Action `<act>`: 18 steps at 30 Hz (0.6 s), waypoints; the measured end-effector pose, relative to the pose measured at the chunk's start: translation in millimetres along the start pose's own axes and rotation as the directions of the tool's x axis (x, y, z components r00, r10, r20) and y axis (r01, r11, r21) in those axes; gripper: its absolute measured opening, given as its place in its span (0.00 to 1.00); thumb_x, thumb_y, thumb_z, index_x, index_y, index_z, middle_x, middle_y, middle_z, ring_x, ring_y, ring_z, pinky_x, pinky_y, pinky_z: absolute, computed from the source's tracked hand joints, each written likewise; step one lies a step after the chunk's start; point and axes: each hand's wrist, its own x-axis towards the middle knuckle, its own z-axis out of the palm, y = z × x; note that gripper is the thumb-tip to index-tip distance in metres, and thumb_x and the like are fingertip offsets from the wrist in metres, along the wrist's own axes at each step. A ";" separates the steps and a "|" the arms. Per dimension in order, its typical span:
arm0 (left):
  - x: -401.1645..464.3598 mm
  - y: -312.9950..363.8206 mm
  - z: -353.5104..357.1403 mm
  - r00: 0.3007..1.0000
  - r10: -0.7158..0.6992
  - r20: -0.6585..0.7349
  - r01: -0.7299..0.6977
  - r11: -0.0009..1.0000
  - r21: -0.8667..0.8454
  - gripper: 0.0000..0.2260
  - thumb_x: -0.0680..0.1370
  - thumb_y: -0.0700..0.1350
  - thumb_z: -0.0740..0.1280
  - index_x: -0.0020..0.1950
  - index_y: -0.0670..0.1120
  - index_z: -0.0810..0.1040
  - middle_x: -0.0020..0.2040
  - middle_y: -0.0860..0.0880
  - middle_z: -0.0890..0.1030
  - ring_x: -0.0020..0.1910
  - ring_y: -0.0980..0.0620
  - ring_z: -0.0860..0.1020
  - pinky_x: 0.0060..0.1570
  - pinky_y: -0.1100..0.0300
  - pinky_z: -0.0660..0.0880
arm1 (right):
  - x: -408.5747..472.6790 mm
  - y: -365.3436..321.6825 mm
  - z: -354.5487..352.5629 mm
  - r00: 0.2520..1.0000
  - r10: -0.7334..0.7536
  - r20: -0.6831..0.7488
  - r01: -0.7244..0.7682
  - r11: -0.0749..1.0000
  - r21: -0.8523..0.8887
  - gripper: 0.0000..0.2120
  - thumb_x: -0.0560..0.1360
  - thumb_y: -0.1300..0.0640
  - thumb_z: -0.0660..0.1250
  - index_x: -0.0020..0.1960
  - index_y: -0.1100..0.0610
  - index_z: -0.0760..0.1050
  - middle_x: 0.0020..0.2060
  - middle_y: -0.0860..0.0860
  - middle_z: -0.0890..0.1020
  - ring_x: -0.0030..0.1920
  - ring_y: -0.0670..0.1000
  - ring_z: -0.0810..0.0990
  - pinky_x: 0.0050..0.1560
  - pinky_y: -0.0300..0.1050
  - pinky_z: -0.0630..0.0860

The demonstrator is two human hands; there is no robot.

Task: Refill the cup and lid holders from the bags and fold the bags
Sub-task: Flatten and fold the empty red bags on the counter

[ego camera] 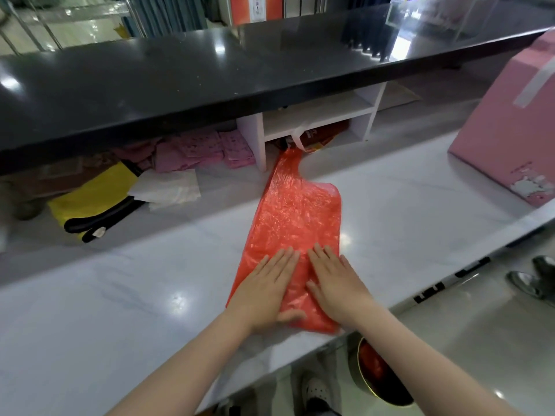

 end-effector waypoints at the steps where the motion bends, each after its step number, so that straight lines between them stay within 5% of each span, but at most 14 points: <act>1: -0.3 -4.3 -0.9 0.999 -0.010 -0.037 0.010 1.000 0.011 0.41 0.73 0.72 0.50 0.74 0.52 0.32 0.75 0.52 0.34 0.72 0.53 0.29 0.70 0.58 0.27 | -2.3 4.7 4.4 0.999 0.016 0.028 -0.015 0.999 -0.041 0.32 0.80 0.40 0.42 0.78 0.52 0.37 0.77 0.48 0.39 0.76 0.49 0.35 0.74 0.54 0.36; 11: -0.5 -32.3 11.8 0.993 -0.102 0.054 0.101 0.995 0.024 0.36 0.71 0.73 0.37 0.71 0.58 0.28 0.74 0.52 0.31 0.73 0.52 0.31 0.73 0.55 0.33 | -1.3 14.5 5.2 0.999 0.000 0.042 0.004 0.995 -0.096 0.32 0.78 0.35 0.38 0.76 0.47 0.31 0.72 0.43 0.30 0.73 0.46 0.30 0.70 0.62 0.31; 16: -1.4 -32.7 12.7 0.991 -0.117 0.059 0.116 0.993 0.024 0.35 0.76 0.70 0.44 0.72 0.56 0.29 0.75 0.52 0.32 0.75 0.51 0.33 0.74 0.53 0.34 | -15.1 23.1 1.5 0.996 -0.080 -0.033 0.082 0.996 0.038 0.35 0.76 0.32 0.45 0.74 0.41 0.31 0.74 0.41 0.33 0.75 0.45 0.32 0.74 0.52 0.34; 18: -1.5 -32.1 12.0 0.991 -0.121 0.066 0.119 0.992 0.028 0.36 0.76 0.70 0.45 0.72 0.55 0.29 0.75 0.51 0.32 0.76 0.51 0.33 0.74 0.54 0.34 | -28.7 27.1 1.3 0.987 -0.142 -0.077 0.149 0.985 0.092 0.37 0.73 0.28 0.48 0.75 0.40 0.38 0.75 0.39 0.39 0.76 0.43 0.37 0.75 0.49 0.38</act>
